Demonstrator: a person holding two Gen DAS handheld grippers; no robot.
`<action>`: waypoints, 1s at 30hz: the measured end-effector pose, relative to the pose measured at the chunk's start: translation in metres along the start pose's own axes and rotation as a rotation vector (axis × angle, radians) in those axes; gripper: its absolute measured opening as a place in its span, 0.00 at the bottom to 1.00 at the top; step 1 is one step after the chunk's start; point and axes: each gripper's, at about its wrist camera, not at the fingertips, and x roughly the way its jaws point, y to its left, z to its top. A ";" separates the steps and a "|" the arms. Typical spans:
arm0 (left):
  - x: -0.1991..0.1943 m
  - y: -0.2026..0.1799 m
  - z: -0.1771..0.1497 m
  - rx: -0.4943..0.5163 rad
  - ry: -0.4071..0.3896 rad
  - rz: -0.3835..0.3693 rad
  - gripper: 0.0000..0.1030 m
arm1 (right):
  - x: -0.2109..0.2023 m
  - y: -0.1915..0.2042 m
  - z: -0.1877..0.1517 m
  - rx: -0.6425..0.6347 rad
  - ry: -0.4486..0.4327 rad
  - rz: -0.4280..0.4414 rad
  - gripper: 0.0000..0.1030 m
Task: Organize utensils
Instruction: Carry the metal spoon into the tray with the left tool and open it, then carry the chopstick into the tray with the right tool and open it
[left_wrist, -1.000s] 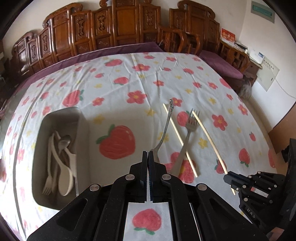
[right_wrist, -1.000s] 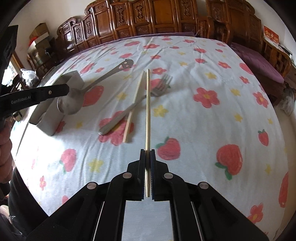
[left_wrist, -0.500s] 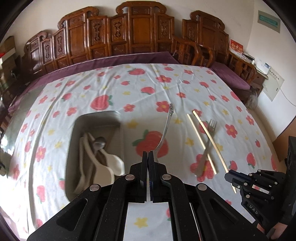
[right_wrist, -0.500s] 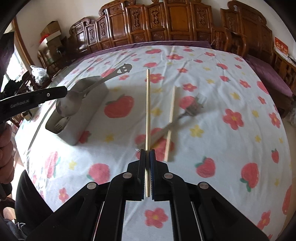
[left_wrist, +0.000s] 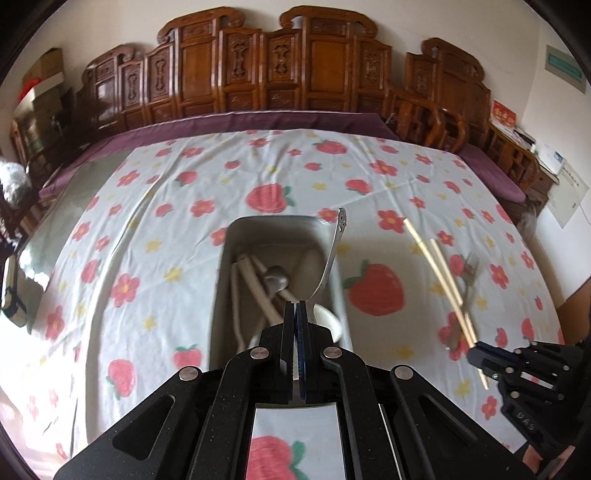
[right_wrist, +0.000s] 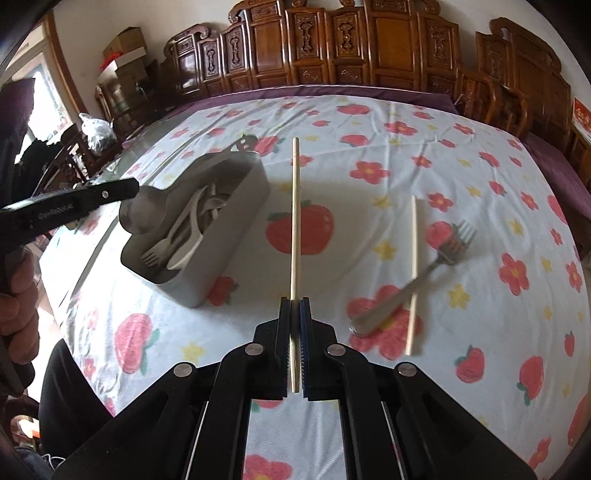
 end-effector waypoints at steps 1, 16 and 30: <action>0.003 0.006 -0.001 -0.009 0.004 0.008 0.00 | 0.000 0.003 0.001 -0.003 0.000 0.002 0.06; 0.042 0.040 -0.008 -0.072 0.060 0.038 0.01 | 0.013 0.039 0.029 -0.037 0.015 0.045 0.06; 0.049 0.046 -0.003 -0.054 0.085 0.004 0.01 | 0.031 0.068 0.051 -0.059 0.038 0.094 0.06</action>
